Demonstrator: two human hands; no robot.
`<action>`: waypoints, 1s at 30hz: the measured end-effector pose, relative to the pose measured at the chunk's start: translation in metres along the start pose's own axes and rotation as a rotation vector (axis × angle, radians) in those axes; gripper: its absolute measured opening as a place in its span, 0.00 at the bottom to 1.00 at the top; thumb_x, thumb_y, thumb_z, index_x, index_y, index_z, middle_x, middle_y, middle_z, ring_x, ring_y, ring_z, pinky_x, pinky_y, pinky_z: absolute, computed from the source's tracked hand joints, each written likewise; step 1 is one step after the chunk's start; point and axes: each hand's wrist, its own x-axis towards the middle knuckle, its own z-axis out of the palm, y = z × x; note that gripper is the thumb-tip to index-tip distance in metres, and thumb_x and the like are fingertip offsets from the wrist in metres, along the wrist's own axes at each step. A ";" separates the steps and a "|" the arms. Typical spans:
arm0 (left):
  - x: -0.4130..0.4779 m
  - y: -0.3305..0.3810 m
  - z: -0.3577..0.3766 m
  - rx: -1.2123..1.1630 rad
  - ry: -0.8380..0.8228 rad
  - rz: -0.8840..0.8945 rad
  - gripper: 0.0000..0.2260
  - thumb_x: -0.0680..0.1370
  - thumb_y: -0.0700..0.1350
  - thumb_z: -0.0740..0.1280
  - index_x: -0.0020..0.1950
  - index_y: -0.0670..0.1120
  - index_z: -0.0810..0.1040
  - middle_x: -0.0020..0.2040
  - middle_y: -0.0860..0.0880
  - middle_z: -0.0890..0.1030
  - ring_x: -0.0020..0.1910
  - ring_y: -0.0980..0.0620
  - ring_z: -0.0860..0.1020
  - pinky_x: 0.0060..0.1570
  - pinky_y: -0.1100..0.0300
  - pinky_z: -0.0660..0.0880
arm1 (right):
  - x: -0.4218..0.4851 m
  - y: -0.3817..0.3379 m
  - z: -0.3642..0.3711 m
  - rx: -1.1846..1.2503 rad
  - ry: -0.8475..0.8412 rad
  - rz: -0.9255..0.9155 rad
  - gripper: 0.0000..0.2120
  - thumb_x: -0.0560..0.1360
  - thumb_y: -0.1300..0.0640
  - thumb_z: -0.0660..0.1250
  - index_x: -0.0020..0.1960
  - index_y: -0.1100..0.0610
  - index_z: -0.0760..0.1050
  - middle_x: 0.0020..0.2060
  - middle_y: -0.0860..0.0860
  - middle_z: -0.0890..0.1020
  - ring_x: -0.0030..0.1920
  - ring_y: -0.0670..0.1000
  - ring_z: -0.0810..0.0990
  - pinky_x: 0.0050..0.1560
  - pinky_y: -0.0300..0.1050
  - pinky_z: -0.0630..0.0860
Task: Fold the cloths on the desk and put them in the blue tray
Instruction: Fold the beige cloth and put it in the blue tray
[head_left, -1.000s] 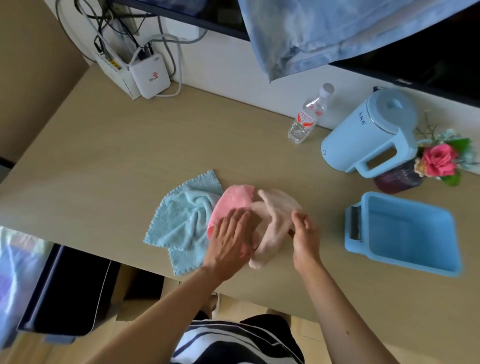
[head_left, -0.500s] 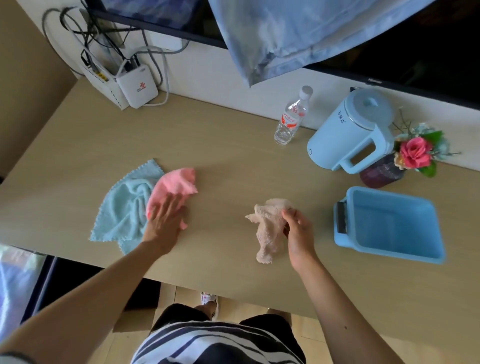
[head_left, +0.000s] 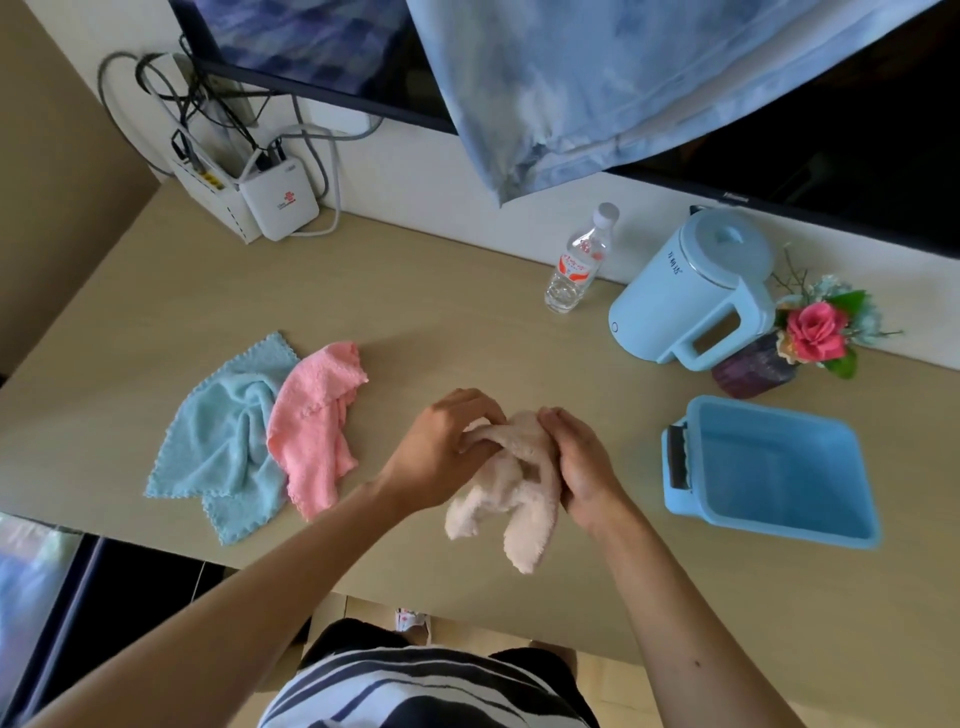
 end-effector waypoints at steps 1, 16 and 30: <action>0.004 0.004 -0.003 -0.019 0.017 -0.027 0.05 0.73 0.36 0.70 0.47 0.44 0.80 0.43 0.50 0.81 0.42 0.50 0.79 0.42 0.52 0.75 | 0.001 -0.002 0.001 -0.083 0.044 -0.005 0.11 0.81 0.53 0.64 0.44 0.59 0.75 0.37 0.54 0.82 0.41 0.54 0.81 0.46 0.50 0.78; 0.069 0.027 -0.044 -0.193 -0.093 -0.411 0.06 0.72 0.48 0.67 0.47 0.49 0.78 0.43 0.43 0.83 0.38 0.50 0.78 0.41 0.49 0.78 | -0.005 -0.022 0.024 -0.509 -0.030 -0.401 0.26 0.66 0.59 0.77 0.58 0.51 0.69 0.55 0.45 0.78 0.60 0.44 0.76 0.65 0.41 0.68; 0.072 0.001 -0.086 -0.402 -0.246 -0.434 0.14 0.75 0.27 0.57 0.39 0.46 0.68 0.29 0.53 0.70 0.26 0.57 0.64 0.23 0.65 0.60 | 0.005 -0.042 0.010 -0.127 -0.036 -0.245 0.11 0.74 0.69 0.58 0.40 0.55 0.64 0.32 0.52 0.67 0.33 0.49 0.65 0.34 0.42 0.63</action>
